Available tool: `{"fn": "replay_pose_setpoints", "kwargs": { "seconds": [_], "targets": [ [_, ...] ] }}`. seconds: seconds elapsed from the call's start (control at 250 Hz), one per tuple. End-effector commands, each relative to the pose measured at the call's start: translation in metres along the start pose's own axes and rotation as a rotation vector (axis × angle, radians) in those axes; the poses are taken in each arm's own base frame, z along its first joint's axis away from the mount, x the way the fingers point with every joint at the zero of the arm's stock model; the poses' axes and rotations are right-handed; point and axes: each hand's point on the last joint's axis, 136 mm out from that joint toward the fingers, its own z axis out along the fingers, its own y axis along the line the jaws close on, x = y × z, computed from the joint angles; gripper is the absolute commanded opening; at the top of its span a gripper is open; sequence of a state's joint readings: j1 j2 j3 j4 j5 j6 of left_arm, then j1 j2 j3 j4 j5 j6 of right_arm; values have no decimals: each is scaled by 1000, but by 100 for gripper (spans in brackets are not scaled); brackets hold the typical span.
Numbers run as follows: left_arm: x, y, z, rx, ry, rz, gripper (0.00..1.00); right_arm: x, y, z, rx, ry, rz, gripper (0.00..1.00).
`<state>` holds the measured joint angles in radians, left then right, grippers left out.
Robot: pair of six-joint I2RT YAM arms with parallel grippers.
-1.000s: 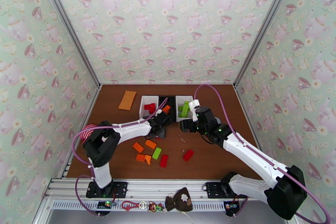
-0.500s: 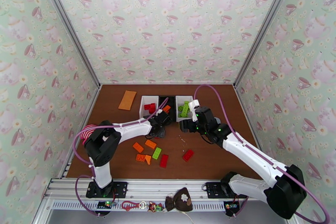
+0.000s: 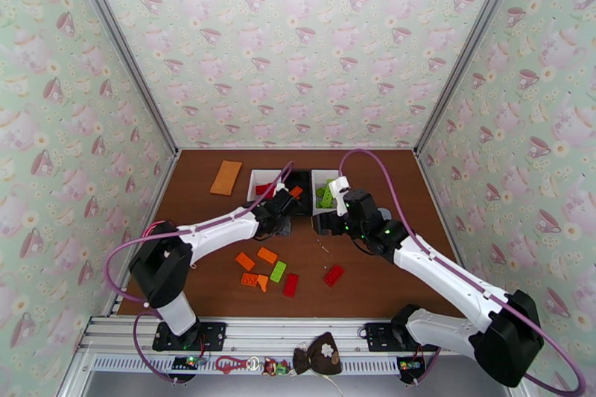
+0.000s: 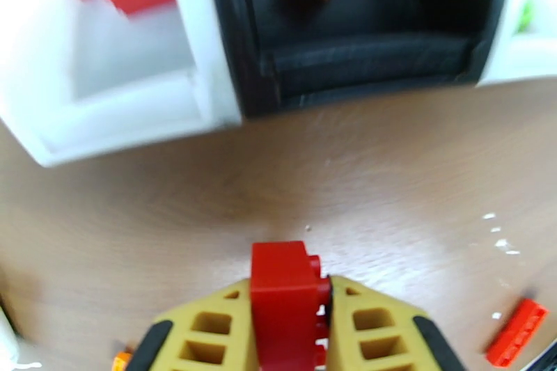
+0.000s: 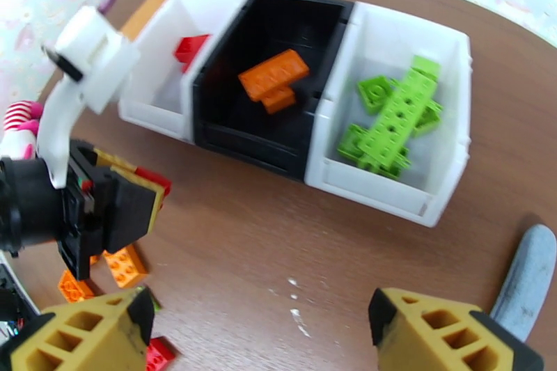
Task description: Sort the legos into containers by color
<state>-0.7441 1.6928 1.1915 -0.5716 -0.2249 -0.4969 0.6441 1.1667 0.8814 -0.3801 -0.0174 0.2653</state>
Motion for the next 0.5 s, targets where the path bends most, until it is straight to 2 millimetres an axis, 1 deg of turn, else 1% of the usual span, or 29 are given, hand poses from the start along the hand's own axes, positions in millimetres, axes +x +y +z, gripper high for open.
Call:
{"fn": "replay_pose_setpoints", "kwargs": {
  "seconds": [0.0, 0.12, 0.22, 0.328, 0.496],
  "targets": [
    [-25, 12, -19, -10, -69, -4, 25, -22, 25, -9, -99, -89, -19, 87],
    [-48, 27, -31, -8, -136, -45, 25, -35, 43, -10, -155, -154, -54, 87],
    [-64, 36, -32, -4, -169, -80, 25, -47, 56, -8, -190, -208, -75, 87],
    [-80, 48, -26, -19, -192, -111, 25, -58, 67, 0, -210, -247, -89, 88],
    [-104, 67, -7, -48, -205, -159, 26, -75, 87, 15, -236, -266, -126, 88]
  ]
}}
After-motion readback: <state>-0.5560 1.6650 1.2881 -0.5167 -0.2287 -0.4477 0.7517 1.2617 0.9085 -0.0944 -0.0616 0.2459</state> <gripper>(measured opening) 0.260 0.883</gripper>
